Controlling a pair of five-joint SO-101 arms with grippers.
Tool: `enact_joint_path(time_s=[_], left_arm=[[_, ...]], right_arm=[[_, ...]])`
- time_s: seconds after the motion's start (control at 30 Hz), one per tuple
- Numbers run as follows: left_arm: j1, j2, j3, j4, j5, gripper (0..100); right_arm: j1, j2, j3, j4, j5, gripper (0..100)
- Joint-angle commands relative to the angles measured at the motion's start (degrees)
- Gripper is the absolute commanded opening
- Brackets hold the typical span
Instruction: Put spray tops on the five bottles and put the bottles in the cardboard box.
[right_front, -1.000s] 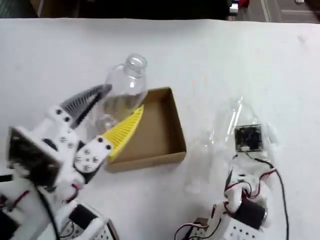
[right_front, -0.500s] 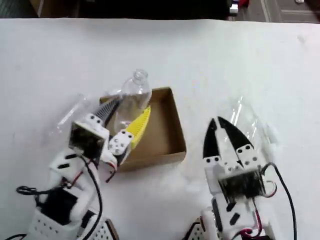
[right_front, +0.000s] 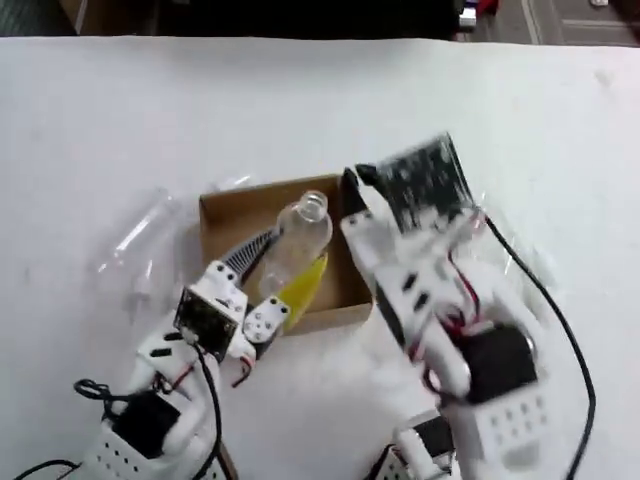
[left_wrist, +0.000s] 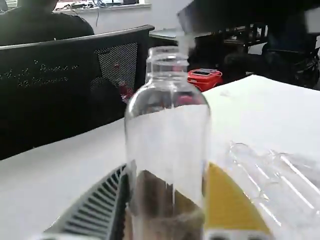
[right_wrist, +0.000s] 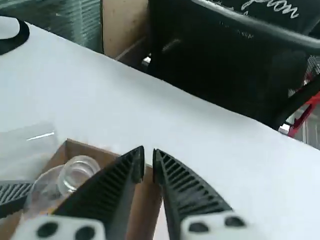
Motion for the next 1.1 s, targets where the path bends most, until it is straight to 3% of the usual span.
enact_joint_path(time_s=[0.0,0.17,0.3,0.4,0.63,1.07], left_arm=[[0.57,-1.1,-0.35,-1.49,0.62,5],[0.4,-1.1,0.44,-1.49,-2.2,5],[0.48,-1.1,1.85,-1.93,-6.77,5],[0.48,-1.1,1.67,-1.93,-7.03,5],[0.48,-1.1,1.85,-1.93,-7.12,5],[0.48,-1.1,1.85,-1.93,-7.12,5]], right_arm=[[1.54,6.81,-4.22,-1.54,-0.97,1.6],[-0.92,5.93,-16.88,7.96,-1.14,2.6],[-10.68,9.45,-29.01,19.91,-1.14,14.2],[-17.27,16.92,-34.29,27.47,-3.78,14.6],[-10.68,27.3,-42.81,37.14,-18.46,15.4],[-9.89,28.18,-40.7,40.48,-18.99,17.0]])
